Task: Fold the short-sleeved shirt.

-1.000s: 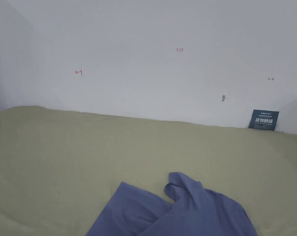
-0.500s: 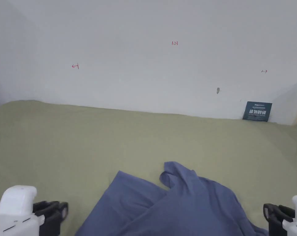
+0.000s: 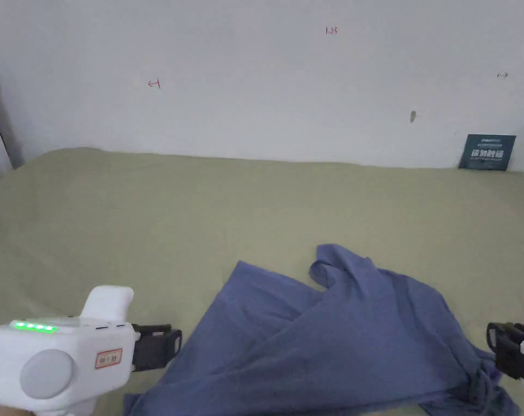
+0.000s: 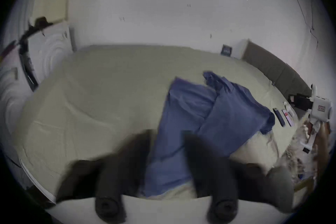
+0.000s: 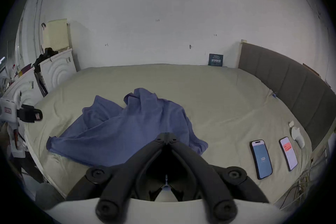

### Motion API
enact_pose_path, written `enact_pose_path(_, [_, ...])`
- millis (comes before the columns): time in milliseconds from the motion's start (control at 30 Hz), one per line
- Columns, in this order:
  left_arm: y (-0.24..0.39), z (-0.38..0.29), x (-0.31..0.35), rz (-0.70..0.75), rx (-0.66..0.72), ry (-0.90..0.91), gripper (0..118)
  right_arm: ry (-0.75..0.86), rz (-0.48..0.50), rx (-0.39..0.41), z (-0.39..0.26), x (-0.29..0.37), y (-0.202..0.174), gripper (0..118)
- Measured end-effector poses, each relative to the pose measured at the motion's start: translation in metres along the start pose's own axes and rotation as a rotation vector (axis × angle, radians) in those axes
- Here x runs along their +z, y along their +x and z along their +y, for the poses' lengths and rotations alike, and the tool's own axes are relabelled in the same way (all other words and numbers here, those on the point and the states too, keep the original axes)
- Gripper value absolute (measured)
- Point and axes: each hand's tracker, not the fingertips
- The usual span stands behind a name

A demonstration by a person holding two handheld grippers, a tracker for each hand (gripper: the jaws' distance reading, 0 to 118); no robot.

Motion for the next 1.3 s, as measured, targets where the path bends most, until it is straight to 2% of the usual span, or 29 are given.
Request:
enact_pose_path(100, [-0.01,-0.004,-0.025,0.001,0.041,-0.145,93,-0.019,0.015,-0.004,0.004,-0.001,-0.002,0])
enact_pose_path(133, [-0.008,-0.006,-0.032,0.039,0.032,-0.175,88,-0.022,0.02,-0.003,0.005,-0.003,-0.001,0])
enact_pose_path(167, [-0.009,-0.011,-0.039,0.058,0.001,-0.209,60,-0.028,0.023,-0.005,0.007,-0.005,0.0,0])
enact_pose_path(200, [-0.009,-0.017,-0.045,0.069,-0.03,-0.235,10,-0.036,0.025,-0.009,0.007,-0.007,0.001,0])
enact_pose_path(233, [-0.009,-0.024,-0.051,0.077,-0.061,-0.266,0,-0.046,0.025,-0.014,0.007,-0.009,0.003,0])
enact_pose_path(400, [0.0,-0.051,-0.057,0.065,-0.11,-0.31,0,-0.081,0.024,-0.014,0.013,-0.024,0.009,0])
enact_pose_path(500, [-0.001,-0.047,-0.055,0.045,-0.064,-0.29,0,-0.123,0.052,-0.004,0.028,-0.042,0.011,0])
enact_pose_path(700, [-0.005,-0.042,-0.046,0.021,-0.055,-0.275,0,-0.244,0.071,0.107,0.094,-0.121,0.014,1])
enact_pose_path(733, [-0.005,-0.041,-0.046,0.017,-0.051,-0.272,0,-0.274,0.085,0.128,0.108,-0.139,0.012,7])
enact_pose_path(767, [-0.004,-0.04,-0.046,0.019,-0.049,-0.267,0,-0.299,0.099,0.145,0.12,-0.156,0.01,40])
enact_pose_path(800, [-0.007,-0.043,-0.044,0.019,-0.047,-0.261,0,-0.346,0.133,0.158,0.133,-0.176,0.008,81])
enact_pose_path(833, [-0.007,-0.041,-0.044,0.019,-0.044,-0.256,0,-0.418,0.172,0.166,0.144,-0.195,0.004,113])
enact_pose_path(867, [-0.007,-0.04,-0.043,0.024,-0.041,-0.25,0,-0.477,0.191,0.188,0.151,-0.215,0.001,113])
enact_pose_path(900, [-0.006,-0.038,-0.042,0.029,-0.037,-0.242,0,-0.535,0.211,0.204,0.155,-0.237,-0.002,108])
enact_pose_path(967, [-0.008,-0.039,-0.04,0.028,-0.03,-0.237,0,-0.634,0.188,0.265,0.151,-0.277,-0.009,105])
enact_pose_path(1067, [-0.009,-0.039,-0.04,0.034,-0.023,-0.23,0,-0.651,0.168,0.35,0.141,-0.331,-0.017,105])
enact_pose_path(1133, [-0.012,-0.039,-0.042,0.022,0.013,-0.237,0,-0.66,0.16,0.349,0.134,-0.346,-0.027,103])
enact_pose_path(1167, [-0.013,-0.039,-0.043,0.027,0.022,-0.239,0,-0.679,0.163,0.34,0.13,-0.356,-0.027,81])
enact_pose_path(1200, [-0.014,-0.042,-0.044,0.03,0.027,-0.237,0,-0.698,0.159,0.325,0.125,-0.366,-0.027,54])
enact_pose_path(1233, [-0.015,-0.042,-0.046,0.027,0.028,-0.242,0,-0.71,0.169,0.351,0.122,-0.376,-0.026,33])
enact_pose_path(1267, [-0.016,-0.042,-0.047,0.029,0.026,-0.245,0,-0.725,0.15,0.361,0.119,-0.381,-0.026,4])
enact_pose_path(1300, [-0.016,-0.043,-0.048,0.033,0.026,-0.244,0,-0.731,0.142,0.371,0.118,-0.382,-0.026,3])
